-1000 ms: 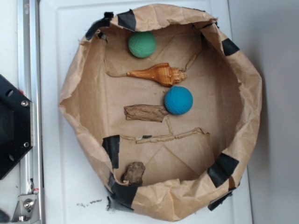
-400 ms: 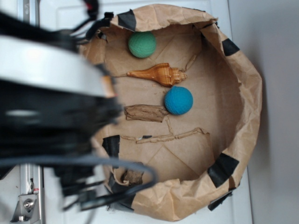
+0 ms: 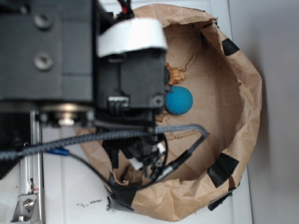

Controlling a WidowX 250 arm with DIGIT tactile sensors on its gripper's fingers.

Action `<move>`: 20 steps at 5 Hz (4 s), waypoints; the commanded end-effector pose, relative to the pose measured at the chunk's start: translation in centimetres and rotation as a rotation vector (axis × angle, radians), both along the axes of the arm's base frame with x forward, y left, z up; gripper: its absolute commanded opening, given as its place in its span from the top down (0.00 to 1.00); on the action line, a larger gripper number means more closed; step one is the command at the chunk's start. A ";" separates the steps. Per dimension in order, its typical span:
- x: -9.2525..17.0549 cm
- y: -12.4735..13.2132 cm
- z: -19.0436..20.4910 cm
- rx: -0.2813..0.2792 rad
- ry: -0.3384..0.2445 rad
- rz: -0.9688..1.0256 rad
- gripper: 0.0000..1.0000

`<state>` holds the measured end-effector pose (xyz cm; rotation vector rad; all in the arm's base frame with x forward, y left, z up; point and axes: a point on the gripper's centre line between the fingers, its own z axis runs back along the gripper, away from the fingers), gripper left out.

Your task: Grab the green ball.

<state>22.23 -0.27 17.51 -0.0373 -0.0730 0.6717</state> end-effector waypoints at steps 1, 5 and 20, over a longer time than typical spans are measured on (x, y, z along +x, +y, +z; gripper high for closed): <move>0.4 0.5 -1.4 0.013 0.004 0.433 0.00; 4.0 6.7 -7.8 0.267 -0.051 0.569 0.00; 2.2 10.8 -11.5 0.278 -0.212 1.035 0.00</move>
